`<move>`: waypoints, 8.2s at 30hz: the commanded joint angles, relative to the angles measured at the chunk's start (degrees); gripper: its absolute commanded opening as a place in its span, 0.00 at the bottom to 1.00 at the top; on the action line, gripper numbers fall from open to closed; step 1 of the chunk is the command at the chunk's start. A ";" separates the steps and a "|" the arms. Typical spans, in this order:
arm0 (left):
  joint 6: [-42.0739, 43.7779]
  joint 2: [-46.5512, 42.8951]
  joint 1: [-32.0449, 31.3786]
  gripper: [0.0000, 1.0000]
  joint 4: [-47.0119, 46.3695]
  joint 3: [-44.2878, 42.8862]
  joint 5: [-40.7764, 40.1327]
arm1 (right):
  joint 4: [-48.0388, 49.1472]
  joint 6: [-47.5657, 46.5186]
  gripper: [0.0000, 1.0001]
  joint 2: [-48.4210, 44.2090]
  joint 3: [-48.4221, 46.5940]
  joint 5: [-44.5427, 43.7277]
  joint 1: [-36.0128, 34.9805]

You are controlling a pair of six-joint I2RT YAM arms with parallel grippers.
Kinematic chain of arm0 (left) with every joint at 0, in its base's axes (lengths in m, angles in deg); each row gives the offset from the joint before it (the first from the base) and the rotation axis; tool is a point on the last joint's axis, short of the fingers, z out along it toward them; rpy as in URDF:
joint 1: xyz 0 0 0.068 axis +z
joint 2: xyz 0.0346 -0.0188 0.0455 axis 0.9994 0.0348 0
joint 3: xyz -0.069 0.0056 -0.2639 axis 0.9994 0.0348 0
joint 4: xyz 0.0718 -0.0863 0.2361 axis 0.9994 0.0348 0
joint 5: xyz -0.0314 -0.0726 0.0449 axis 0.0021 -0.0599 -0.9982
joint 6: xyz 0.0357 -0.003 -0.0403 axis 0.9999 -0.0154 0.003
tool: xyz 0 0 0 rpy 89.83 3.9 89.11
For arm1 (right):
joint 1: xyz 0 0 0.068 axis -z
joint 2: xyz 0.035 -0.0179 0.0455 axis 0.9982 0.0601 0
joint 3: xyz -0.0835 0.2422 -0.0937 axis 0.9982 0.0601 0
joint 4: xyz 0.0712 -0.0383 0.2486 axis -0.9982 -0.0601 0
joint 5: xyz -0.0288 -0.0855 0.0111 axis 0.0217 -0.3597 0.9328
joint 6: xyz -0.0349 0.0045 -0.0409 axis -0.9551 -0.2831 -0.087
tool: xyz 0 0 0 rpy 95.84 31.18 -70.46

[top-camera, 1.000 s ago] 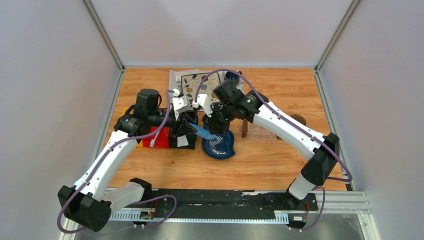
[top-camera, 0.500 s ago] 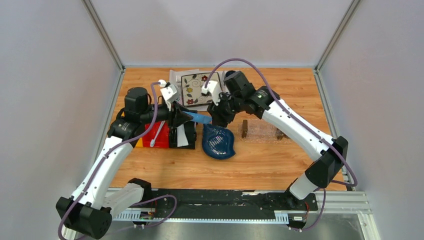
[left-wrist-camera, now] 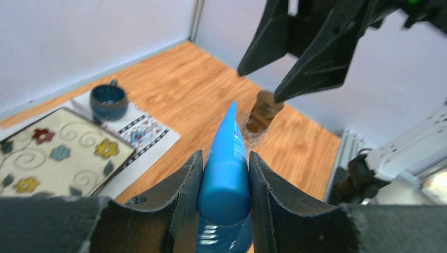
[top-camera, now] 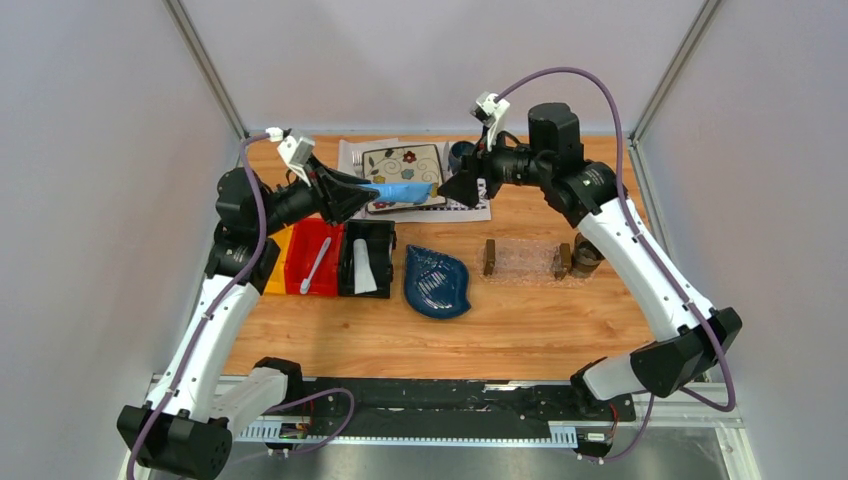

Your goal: Prepare toiletry sets of a toothbrush and toothpaste on the tray

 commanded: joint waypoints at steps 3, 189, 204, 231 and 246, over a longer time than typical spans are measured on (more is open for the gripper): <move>-17.76 -0.44 0.39 0.00 -17.91 -1.73 4.65 | 8.79 6.56 0.68 -0.87 2.44 11.66 0.67; 9.55 5.62 -20.18 0.00 -13.96 5.66 4.21 | 3.78 4.63 0.50 -5.80 0.25 17.90 -1.79; 10.08 5.62 -20.18 0.00 -13.61 5.48 4.13 | 3.61 5.08 0.20 -5.00 0.16 18.17 -2.05; 17.54 5.71 -20.09 0.76 -1.93 1.97 -3.43 | -7.38 -5.90 0.00 -8.69 -2.39 -4.30 -3.02; 18.87 2.55 -18.07 0.75 0.10 3.72 -11.07 | 1.05 -12.59 0.00 -18.09 15.08 -31.30 -1.62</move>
